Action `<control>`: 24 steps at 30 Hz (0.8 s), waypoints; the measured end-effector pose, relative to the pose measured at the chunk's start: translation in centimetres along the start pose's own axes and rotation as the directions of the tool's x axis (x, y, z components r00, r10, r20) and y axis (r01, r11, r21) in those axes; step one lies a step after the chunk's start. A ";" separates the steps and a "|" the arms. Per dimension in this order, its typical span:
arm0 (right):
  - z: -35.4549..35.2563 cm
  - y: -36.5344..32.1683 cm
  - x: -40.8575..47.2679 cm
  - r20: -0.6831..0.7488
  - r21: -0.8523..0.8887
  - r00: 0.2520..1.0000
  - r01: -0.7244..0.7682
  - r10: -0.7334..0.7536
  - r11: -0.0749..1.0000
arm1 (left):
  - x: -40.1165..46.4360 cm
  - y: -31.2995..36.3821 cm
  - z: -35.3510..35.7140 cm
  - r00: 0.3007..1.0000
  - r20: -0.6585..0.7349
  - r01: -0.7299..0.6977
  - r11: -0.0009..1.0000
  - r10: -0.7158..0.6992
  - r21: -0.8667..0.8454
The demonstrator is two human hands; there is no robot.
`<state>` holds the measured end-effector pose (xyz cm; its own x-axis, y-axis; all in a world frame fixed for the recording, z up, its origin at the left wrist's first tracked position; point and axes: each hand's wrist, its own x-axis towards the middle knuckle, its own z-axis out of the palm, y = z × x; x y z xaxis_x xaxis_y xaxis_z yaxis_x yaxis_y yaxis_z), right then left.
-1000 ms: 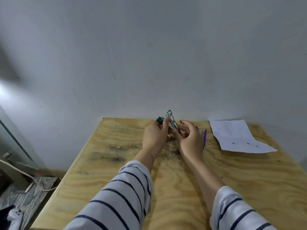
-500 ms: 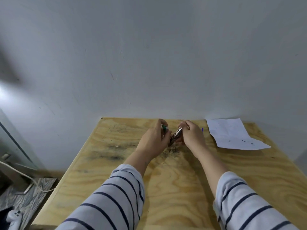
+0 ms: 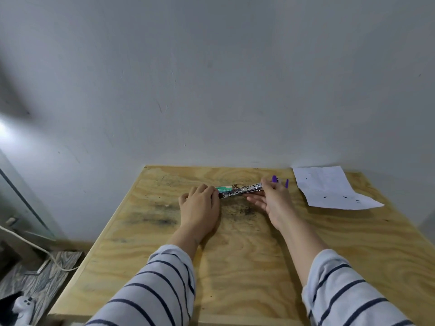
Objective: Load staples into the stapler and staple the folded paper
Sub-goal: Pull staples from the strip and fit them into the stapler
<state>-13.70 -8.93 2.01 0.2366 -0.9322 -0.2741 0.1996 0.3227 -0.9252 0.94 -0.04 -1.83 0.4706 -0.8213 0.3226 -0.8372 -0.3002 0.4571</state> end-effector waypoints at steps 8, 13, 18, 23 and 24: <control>-0.3 1.1 0.0 -0.021 -0.065 1.000 0.016 -0.017 0.998 | 0.6 3.4 0.6 0.989 0.142 0.042 0.999 -0.047 0.031; -0.9 1.2 -0.2 0.018 -0.122 0.999 0.040 -0.038 0.992 | 0.7 4.0 1.1 0.974 0.169 0.143 0.988 -0.150 0.052; -1.1 1.3 -0.4 0.032 -0.133 0.998 0.065 -0.062 0.989 | 0.8 4.2 1.2 0.963 0.168 0.203 0.977 -0.210 0.060; -1.0 1.5 -0.5 0.008 -0.164 0.995 0.098 -0.098 0.982 | 0.9 4.4 0.9 0.949 0.213 0.221 0.972 -0.234 0.081; -1.0 1.6 -0.5 0.009 -0.166 0.995 0.103 -0.102 0.981 | 1.0 4.5 0.8 0.947 0.214 0.224 0.970 -0.239 0.089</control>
<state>-14.45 -8.13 0.42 0.2236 -0.9588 -0.1754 0.0622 0.1937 -0.9791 -2.60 -2.59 -0.12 0.5859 -0.8102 0.0189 -0.7316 -0.5187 0.4424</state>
